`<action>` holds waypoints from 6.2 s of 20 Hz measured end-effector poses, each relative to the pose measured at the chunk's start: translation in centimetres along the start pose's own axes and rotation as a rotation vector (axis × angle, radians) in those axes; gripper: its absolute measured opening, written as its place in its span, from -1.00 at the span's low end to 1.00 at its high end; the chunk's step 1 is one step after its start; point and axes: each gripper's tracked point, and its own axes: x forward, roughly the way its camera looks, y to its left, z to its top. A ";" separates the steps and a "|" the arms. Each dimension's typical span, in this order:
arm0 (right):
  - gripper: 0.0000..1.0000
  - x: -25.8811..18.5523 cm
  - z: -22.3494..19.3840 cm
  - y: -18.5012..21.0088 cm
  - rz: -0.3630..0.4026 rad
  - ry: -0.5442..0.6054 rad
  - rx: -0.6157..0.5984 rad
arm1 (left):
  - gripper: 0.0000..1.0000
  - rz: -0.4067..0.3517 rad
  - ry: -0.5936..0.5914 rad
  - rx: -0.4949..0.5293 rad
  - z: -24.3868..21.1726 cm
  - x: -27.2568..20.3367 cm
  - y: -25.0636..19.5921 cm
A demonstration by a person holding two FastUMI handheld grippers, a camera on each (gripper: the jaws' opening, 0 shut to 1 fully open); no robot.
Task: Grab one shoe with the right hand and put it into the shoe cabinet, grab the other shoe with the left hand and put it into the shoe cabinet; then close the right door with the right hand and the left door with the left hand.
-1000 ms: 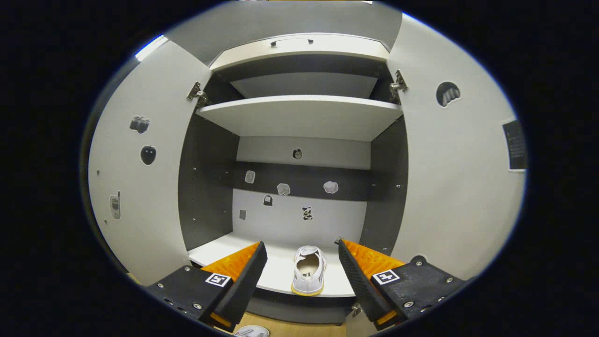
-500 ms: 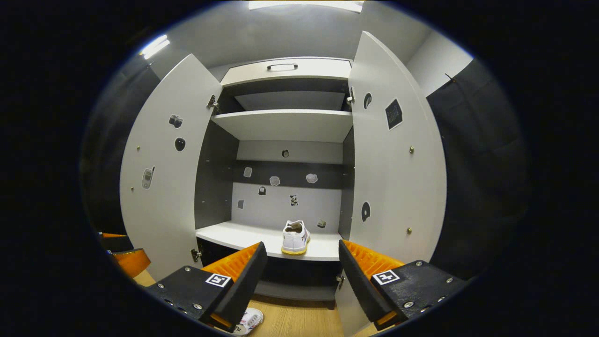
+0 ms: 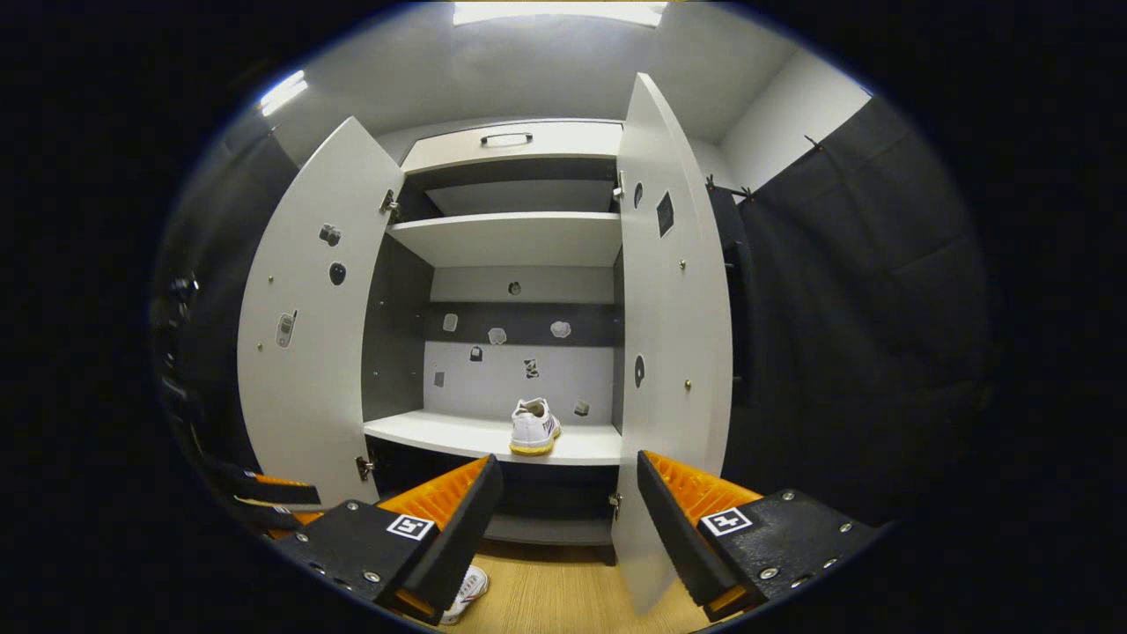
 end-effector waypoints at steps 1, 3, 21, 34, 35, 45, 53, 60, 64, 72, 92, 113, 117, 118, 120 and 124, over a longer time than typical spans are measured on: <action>0.88 -0.4 -0.3 -0.3 -0.003 0.010 0.007 | 0.94 -0.008 0.073 -0.025 -2.9 1.0 0.2; 0.89 -1.1 -0.6 -1.1 -0.015 0.013 0.009 | 1.00 0.018 0.201 -0.031 -8.2 2.7 1.3; 0.89 -1.7 -1.7 -7.0 -0.101 0.073 0.036 | 0.96 0.126 0.358 0.074 -21.5 15.0 6.7; 0.88 -0.1 -2.7 -4.4 -0.034 0.092 0.029 | -0.75 0.156 0.299 0.006 -20.4 14.1 7.4; 0.88 0.1 -2.7 -4.0 -0.026 0.091 0.033 | -0.75 0.159 0.283 -0.006 -19.6 13.1 7.2; 0.88 0.7 -2.9 -2.0 0.017 0.082 0.066 | -0.77 0.224 -0.081 0.034 6.0 4.0 4.0; 0.89 -1.1 -1.6 -2.1 -0.003 0.061 0.099 | -0.75 0.172 -0.188 -0.016 21.9 12.1 3.7; 0.88 -2.2 -1.7 -4.3 -0.063 0.063 0.094 | -0.78 0.298 0.008 0.042 20.3 25.6 8.8; 0.89 -2.2 -2.2 -4.9 -0.078 0.084 0.087 | -0.78 0.357 0.095 0.053 18.2 29.0 10.8; 0.88 -1.4 -3.2 -5.4 -0.086 0.112 0.096 | -0.72 0.366 0.176 0.096 17.0 31.8 11.2; 0.88 -1.3 -3.5 -2.8 -0.008 0.115 0.104 | 0.92 0.322 0.098 0.094 18.4 26.6 10.1; 0.88 -2.6 -1.3 -1.3 0.070 0.061 0.098 | 0.91 0.150 -0.358 0.133 20.3 -0.9 0.7; 0.89 -2.8 -1.7 -0.9 0.071 0.058 0.093 | 0.92 0.207 -0.365 0.095 15.5 -4.4 1.7; 0.88 -2.9 -1.9 -0.9 0.068 0.058 0.089 | 0.91 0.223 -0.367 0.085 14.2 -5.1 2.1; 0.89 -3.2 -2.1 -0.9 0.062 0.057 0.092 | 0.91 0.238 -0.356 0.053 11.3 -6.3 2.2; 0.89 -3.7 -0.9 -1.6 0.062 0.031 0.104 | 0.92 0.272 -0.358 0.005 8.6 -8.5 3.1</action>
